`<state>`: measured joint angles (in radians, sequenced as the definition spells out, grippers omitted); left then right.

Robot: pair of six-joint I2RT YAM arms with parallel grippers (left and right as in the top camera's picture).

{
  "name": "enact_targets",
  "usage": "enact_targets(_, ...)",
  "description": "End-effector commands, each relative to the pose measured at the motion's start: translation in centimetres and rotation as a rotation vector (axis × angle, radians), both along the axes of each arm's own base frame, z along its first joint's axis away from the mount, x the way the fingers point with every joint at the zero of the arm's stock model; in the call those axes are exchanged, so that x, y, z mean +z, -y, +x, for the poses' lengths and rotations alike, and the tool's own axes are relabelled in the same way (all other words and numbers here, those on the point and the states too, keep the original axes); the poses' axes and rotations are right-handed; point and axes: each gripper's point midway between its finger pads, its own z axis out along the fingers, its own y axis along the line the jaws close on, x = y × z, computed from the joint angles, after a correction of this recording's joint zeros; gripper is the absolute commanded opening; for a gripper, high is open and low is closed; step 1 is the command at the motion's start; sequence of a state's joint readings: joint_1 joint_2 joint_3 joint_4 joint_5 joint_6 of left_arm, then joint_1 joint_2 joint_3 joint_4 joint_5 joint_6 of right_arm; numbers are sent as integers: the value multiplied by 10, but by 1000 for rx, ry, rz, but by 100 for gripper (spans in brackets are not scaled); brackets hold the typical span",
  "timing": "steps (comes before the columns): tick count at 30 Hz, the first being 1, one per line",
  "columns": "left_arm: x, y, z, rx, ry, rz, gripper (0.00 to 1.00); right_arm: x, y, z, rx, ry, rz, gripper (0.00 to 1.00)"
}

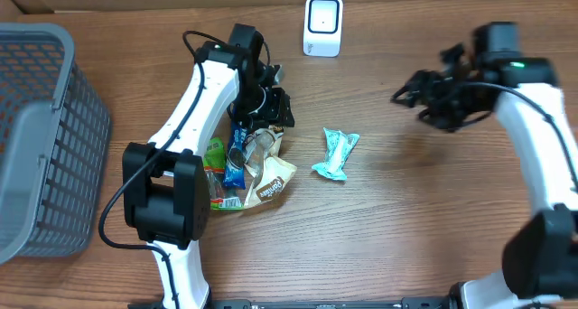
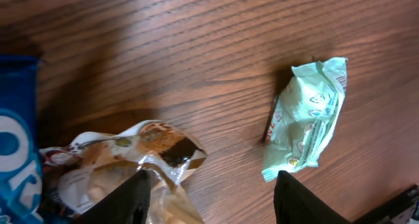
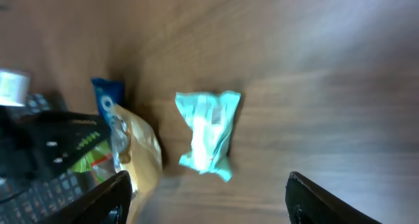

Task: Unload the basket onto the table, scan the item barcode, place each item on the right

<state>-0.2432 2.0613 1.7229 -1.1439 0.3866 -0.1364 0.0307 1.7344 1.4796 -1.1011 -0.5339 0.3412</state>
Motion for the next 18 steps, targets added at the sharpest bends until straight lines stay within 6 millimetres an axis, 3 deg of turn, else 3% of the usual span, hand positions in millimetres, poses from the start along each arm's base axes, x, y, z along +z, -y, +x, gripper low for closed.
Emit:
enact_targets(1,9,-3,9,28,29,3,55,-26,-32,-13,-43,-153,-1,72)
enact_targets(4,7,-6,12,31,41,21,56,-48,-62,-22,-3,-197,-20,63)
enact_targets(10,8,-5,18,32,67,14,56,-80,-107,-36,9,-221,-61,63)
enact_targets(14,9,-4,20,31,74,12,56,-94,-124,-44,-8,-209,-96,63)
enact_targets(18,7,-10,21,36,81,41,56,-107,-126,-51,-36,-217,-136,59)
